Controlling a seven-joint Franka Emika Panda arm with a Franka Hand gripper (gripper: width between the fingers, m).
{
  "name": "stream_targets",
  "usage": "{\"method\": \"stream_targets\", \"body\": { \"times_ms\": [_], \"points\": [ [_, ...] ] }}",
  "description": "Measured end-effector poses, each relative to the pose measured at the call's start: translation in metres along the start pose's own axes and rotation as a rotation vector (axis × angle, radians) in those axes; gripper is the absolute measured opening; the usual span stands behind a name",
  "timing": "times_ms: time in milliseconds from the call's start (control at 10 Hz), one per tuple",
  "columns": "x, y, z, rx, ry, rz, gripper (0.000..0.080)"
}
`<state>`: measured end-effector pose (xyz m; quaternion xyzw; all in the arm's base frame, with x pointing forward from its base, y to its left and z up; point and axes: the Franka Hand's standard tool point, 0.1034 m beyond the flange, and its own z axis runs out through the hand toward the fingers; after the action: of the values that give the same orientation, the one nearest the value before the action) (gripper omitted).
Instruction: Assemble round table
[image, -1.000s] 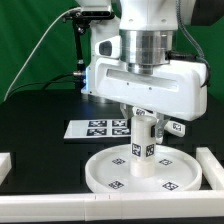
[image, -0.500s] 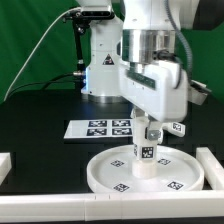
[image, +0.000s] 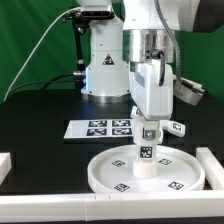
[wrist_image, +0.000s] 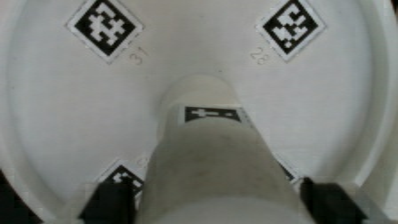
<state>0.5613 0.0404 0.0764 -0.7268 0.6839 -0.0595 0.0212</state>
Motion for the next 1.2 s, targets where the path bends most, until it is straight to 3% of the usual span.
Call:
{"method": "stream_targets", "body": {
  "times_ms": [100, 200, 600, 800, 1000, 1200],
  "points": [
    [0.000, 0.000, 0.000, 0.000, 0.000, 0.000, 0.0567],
    [0.000, 0.000, 0.000, 0.000, 0.000, 0.000, 0.0632],
    [0.000, 0.000, 0.000, 0.007, 0.000, 0.044, 0.0649],
    [0.001, -0.006, -0.001, 0.185, 0.026, 0.155, 0.0649],
    [0.004, -0.015, -0.009, 0.291, 0.062, 0.036, 0.0649],
    [0.003, -0.014, -0.007, 0.288, 0.073, -0.088, 0.0649]
  ]
}}
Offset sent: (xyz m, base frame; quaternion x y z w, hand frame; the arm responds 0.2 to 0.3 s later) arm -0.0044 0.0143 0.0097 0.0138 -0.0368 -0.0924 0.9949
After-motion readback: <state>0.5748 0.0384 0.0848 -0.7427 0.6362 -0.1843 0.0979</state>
